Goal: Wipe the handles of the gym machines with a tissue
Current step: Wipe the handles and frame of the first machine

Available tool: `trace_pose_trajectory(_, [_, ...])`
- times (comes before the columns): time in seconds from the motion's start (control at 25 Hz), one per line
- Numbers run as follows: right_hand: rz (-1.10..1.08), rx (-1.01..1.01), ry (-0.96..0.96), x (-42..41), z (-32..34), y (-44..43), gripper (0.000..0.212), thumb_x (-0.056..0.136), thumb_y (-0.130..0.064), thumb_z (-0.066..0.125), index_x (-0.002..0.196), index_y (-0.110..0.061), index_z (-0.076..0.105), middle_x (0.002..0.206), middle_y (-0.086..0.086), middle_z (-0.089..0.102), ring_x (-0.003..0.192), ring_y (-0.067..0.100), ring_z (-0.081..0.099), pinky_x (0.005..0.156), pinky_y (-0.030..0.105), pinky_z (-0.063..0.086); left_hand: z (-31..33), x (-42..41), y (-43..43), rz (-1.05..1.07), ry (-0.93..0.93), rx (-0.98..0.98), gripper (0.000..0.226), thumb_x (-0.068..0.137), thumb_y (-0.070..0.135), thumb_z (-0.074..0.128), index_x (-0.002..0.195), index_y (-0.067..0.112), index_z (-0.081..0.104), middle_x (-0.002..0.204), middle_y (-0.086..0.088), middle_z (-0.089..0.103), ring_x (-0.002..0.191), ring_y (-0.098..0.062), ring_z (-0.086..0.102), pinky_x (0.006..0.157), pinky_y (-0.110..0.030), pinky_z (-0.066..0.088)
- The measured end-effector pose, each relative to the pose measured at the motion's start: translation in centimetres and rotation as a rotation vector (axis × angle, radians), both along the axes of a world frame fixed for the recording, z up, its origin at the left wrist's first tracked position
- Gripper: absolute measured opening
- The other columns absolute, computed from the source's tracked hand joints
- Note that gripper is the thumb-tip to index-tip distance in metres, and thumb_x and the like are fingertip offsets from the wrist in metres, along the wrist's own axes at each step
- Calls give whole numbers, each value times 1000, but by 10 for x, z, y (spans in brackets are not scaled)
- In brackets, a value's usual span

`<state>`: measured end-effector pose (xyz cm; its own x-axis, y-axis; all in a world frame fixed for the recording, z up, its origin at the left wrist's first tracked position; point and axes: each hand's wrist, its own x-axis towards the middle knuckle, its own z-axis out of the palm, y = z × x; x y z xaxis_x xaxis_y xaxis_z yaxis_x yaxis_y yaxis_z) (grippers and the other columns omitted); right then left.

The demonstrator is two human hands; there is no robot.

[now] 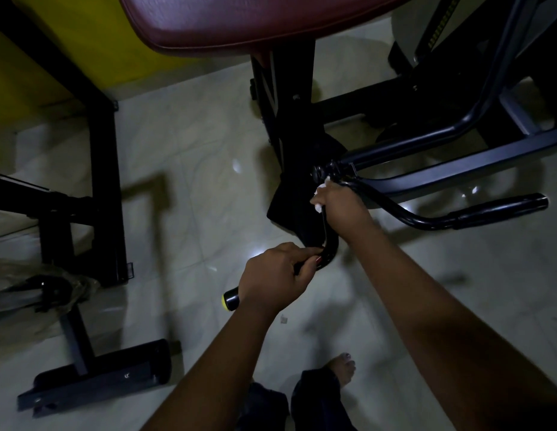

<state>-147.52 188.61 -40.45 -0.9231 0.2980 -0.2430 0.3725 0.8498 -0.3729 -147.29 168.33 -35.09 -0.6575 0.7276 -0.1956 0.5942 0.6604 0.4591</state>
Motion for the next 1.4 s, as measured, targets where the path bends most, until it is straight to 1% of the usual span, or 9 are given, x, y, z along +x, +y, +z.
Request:
trace_pose_trajectory(0.32, [626,258,-347,-21,40,10,21,80,-5,55,92,-20,65,101,0,56,92,18,53,69,29,38,-1,0,0,11,14,18,33,93,50,42,120,53,60,98,18,66,89,-4,59,56,-6,24])
trace_pose_trajectory(0.52, [315,148,-63,-14,-2,25,27,84,-4,55,109,-6,64,114,16,59,113,33,50,92,37,42,-2,0,1,5,21,5,31,95,48,43,121,53,59,98,18,65,89,-4,59,56,-7,21])
trace_pose_trajectory(0.64, [58,138,238,9,-16,9,30,78,1,61,107,-3,69,107,19,67,101,40,59,83,41,53,0,0,0,4,16,15,32,94,49,42,121,52,60,96,19,66,88,-4,59,55,-6,21])
trace_pose_trajectory(0.76, [-222,-87,584,47,-4,-21,26,84,0,58,105,-3,73,100,14,73,94,18,63,82,23,48,-2,0,1,-7,28,9,36,93,50,38,122,52,59,96,19,65,87,-3,58,54,-7,21])
trace_pose_trajectory(0.84, [-524,-323,571,47,1,-32,24,93,-9,59,112,-10,72,104,1,72,95,6,63,85,12,42,-3,0,1,-9,34,5,35,94,50,39,121,52,59,96,19,66,86,-3,59,55,-8,22])
trace_pose_trajectory(1.0, [-1291,-1498,450,11,-17,-12,14,96,-7,55,103,-7,67,76,2,73,63,12,69,56,21,56,-2,0,1,3,2,-9,31,96,47,44,121,53,59,94,19,65,84,-3,58,56,-16,32])
trace_pose_trajectory(1.08, [-1363,-1829,375,15,-24,-14,14,98,-3,48,98,-2,62,75,10,70,59,16,70,55,24,58,-1,1,1,7,2,-13,31,96,47,44,122,54,58,94,18,65,83,-3,58,56,-17,33])
trace_pose_trajectory(1.2, [-1318,-2037,343,25,-21,-27,15,98,4,43,96,7,58,89,19,62,60,21,70,61,22,59,-2,1,1,4,1,-13,31,95,47,44,122,54,58,94,18,65,82,-4,59,58,-20,37])
trace_pose_trajectory(1.4, [-1497,-1966,528,-7,-25,-11,17,99,2,43,99,9,58,96,23,59,70,29,68,60,32,60,-4,0,2,16,-12,-11,33,93,51,40,121,55,58,92,18,65,81,-4,59,61,-23,41])
